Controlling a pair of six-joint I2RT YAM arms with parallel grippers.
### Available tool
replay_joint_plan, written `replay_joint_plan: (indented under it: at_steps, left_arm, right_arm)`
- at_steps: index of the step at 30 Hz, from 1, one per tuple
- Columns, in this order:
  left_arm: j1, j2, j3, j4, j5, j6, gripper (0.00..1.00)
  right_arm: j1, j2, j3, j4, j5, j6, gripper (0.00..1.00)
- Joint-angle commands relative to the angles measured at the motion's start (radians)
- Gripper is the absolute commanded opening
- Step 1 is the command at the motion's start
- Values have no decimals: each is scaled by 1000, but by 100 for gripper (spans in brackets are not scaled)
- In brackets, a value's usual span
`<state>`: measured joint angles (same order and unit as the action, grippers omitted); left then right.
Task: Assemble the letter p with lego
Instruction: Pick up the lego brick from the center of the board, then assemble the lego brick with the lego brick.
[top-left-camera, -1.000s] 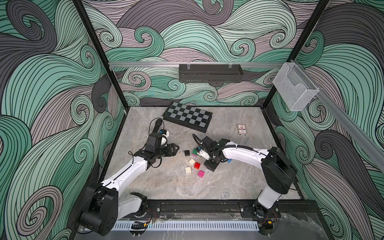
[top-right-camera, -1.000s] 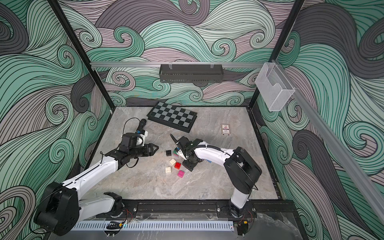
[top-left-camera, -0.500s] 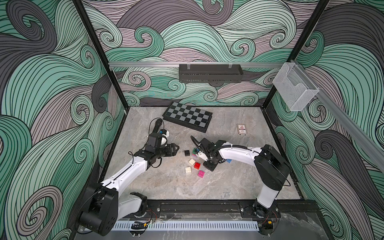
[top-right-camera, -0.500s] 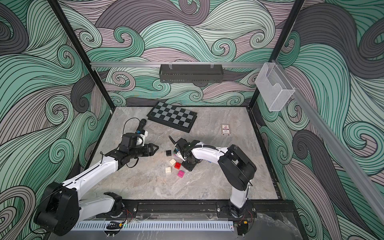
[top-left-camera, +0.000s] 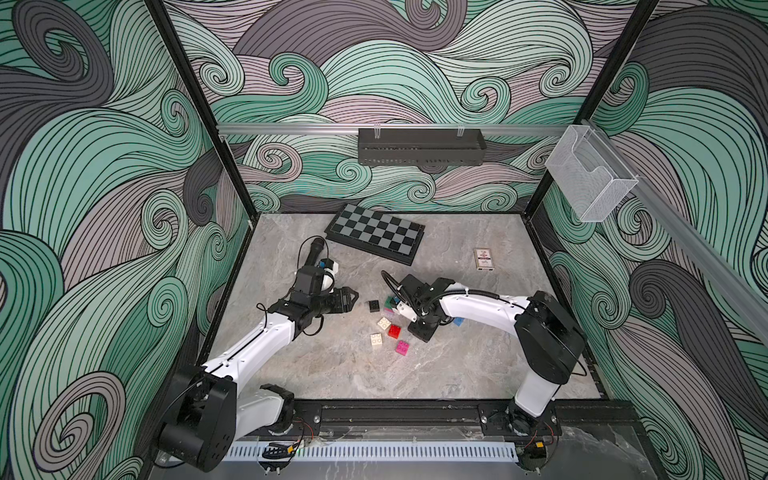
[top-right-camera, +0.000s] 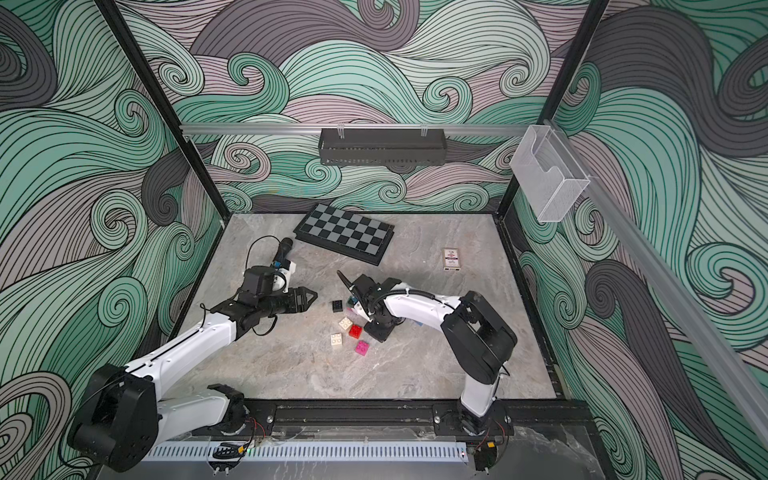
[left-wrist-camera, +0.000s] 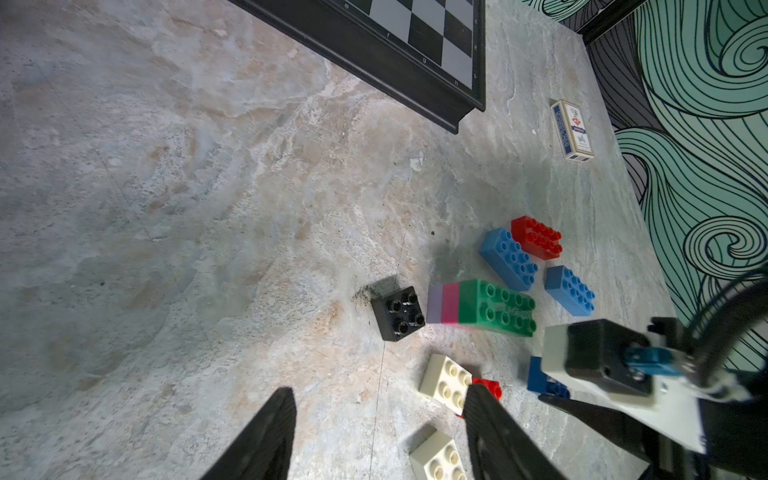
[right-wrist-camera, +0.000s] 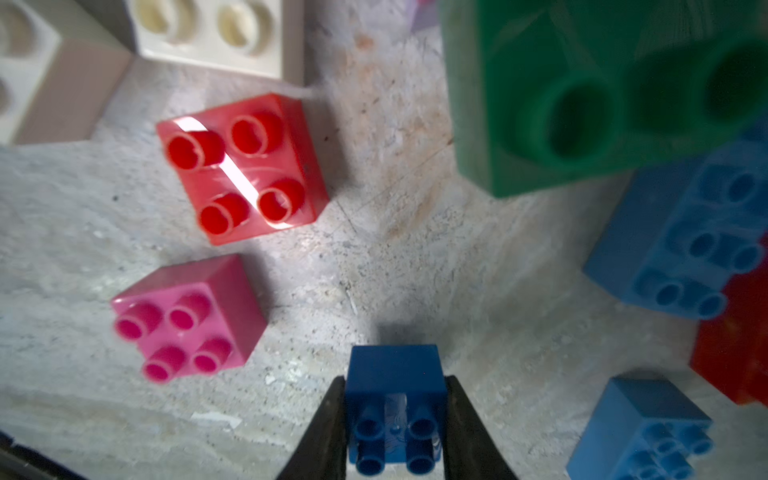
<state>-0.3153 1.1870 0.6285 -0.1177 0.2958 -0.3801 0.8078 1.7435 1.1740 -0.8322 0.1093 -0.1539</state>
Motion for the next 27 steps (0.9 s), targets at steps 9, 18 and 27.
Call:
replay_joint_plan:
  at_steps: [9, 18, 27]
  left_arm:
    - [1, -29, -26, 43, 13, 40, 65]
    - [0, -36, -36, 59, 19, 51, 65]
    - [0, -32, -39, 65, 20, 53, 65]
  right_arm:
    - [5, 34, 370, -205, -39, -219, 16]
    - [4, 210, 548, -240, -70, -327, 15]
    - [5, 294, 603, -246, -92, -354, 15]
